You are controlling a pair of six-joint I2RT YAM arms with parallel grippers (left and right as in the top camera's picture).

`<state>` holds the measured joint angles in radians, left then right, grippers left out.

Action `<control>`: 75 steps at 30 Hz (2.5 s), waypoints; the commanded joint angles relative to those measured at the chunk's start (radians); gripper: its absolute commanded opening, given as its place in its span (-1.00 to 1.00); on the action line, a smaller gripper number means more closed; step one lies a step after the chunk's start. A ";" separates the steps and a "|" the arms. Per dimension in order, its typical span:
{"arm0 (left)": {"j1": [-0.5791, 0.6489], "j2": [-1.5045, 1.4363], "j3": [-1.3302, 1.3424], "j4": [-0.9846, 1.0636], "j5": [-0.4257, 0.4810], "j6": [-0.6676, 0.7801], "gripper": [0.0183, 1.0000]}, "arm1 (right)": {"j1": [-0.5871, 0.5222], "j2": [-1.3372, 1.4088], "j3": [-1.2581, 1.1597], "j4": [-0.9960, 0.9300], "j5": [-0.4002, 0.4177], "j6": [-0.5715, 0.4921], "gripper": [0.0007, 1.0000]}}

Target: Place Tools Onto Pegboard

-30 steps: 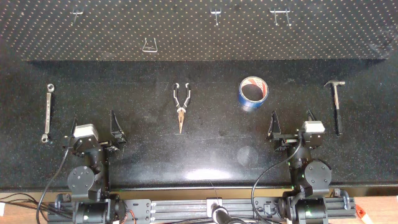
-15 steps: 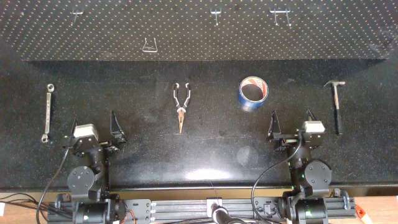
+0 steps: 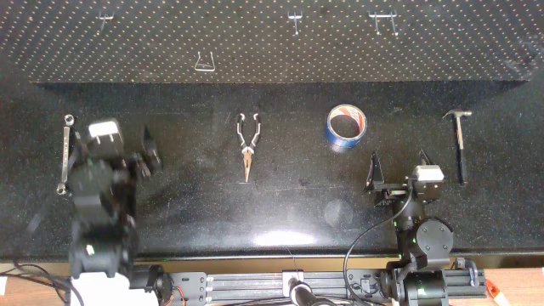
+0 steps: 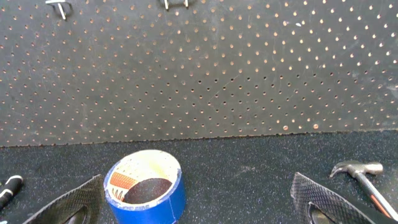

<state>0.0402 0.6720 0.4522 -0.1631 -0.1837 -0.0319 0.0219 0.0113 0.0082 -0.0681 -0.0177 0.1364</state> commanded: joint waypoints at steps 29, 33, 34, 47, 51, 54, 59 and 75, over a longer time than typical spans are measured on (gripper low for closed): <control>0.970 0.938 0.781 -0.842 0.576 0.912 0.99 | 0.008 -0.010 -0.004 -0.003 -0.013 -0.011 0.95; 0.905 1.030 0.781 -0.796 0.557 0.903 0.99 | 0.008 -0.010 -0.004 -0.003 -0.013 -0.011 0.95; 0.887 1.052 0.781 -0.782 0.545 0.901 0.99 | 0.008 -0.010 -0.004 -0.003 -0.013 -0.011 0.95; 0.782 1.188 0.781 -0.651 0.348 0.772 0.99 | 0.008 -0.010 -0.004 -0.003 -0.013 -0.011 0.95; 0.749 1.207 0.781 -0.646 0.348 0.768 0.99 | 0.008 -0.010 -0.004 -0.003 -0.013 -0.011 0.95; 0.738 1.225 0.781 -0.637 0.348 0.768 0.99 | 0.008 -0.010 -0.004 -0.003 -0.013 -0.011 0.95; 0.737 1.235 0.781 -0.618 0.349 0.763 0.99 | 0.008 -0.010 -0.004 -0.003 -0.013 -0.011 0.95; 0.737 1.250 0.781 -0.609 0.347 0.761 0.65 | 0.008 -0.010 -0.004 -0.003 -0.013 -0.011 0.95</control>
<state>0.7795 1.8977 1.2350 -0.7742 0.1719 0.7353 0.0219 0.0082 0.0082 -0.0681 -0.0246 0.1364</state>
